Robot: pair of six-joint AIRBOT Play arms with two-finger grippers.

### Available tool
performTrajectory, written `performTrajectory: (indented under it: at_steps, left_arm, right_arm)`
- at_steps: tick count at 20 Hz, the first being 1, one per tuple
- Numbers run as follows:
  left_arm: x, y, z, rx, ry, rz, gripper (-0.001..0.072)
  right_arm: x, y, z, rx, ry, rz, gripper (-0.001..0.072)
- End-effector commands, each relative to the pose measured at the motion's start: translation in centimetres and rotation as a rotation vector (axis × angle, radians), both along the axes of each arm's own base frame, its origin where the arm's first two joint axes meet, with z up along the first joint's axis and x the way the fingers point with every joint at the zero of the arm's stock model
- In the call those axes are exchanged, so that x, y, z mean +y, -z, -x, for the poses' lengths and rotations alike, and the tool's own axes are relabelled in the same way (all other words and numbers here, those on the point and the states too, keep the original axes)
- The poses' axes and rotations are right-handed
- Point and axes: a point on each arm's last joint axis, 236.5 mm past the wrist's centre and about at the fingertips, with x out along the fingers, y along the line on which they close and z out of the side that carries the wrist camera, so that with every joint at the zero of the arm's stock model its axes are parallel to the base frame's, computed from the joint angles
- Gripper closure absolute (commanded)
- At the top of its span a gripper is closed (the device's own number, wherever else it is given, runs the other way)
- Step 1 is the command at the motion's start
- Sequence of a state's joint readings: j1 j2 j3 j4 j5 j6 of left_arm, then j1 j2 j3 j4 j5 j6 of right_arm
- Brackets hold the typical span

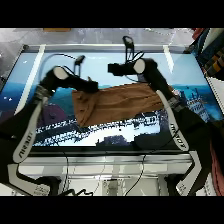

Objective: Fold the clothes and pants, and hang the long-sleeved shirts on hangers.

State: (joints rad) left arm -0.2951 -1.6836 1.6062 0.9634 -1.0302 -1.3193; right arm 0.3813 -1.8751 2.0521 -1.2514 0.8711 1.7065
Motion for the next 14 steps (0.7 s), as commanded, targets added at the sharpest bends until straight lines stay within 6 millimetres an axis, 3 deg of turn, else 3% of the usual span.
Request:
performTrajectory:
  at_steps: [1,2,3,4,5,8,10,14]
  left_arm:
    - [-5.3,2.6,3.2,0.045,0.117,-0.018,0.0684]
    - [-6.0,2.6,3.8,0.040,0.139,-0.021,0.0682]
    - [-6.5,2.6,4.2,0.019,0.175,-0.028,0.0592]
    - [-6.8,2.6,4.4,-0.002,0.210,-0.037,0.0252]
    - [-6.9,2.6,4.5,0.000,0.214,-0.038,-0.0013]
    - [-4.5,2.6,4.0,0.014,0.199,-0.068,-0.0003]
    - [-0.6,2.3,3.1,0.039,0.161,-0.102,-0.0002]
    - [9.5,1.7,1.4,0.137,0.002,-0.099,0.0016]
  right_arm:
    - [-3.9,-2.0,-1.2,-0.027,0.062,-0.002,0.0688]
    - [-4.0,-2.0,-1.2,-0.026,0.063,-0.002,0.0687]
    - [-4.0,-1.9,-1.2,-0.025,0.063,0.000,0.0688]
    - [-4.0,-1.9,-1.2,-0.025,0.063,0.000,0.0687]
    - [-3.9,-1.9,-1.2,-0.025,0.062,0.000,0.0687]
    - [-4.0,-1.7,-1.1,-0.018,0.060,0.008,0.0687]
    - [-4.5,-1.2,-1.0,-0.010,0.060,0.041,0.0687]
    - [-5.6,-0.4,-0.8,-0.001,0.064,0.108,0.0687]
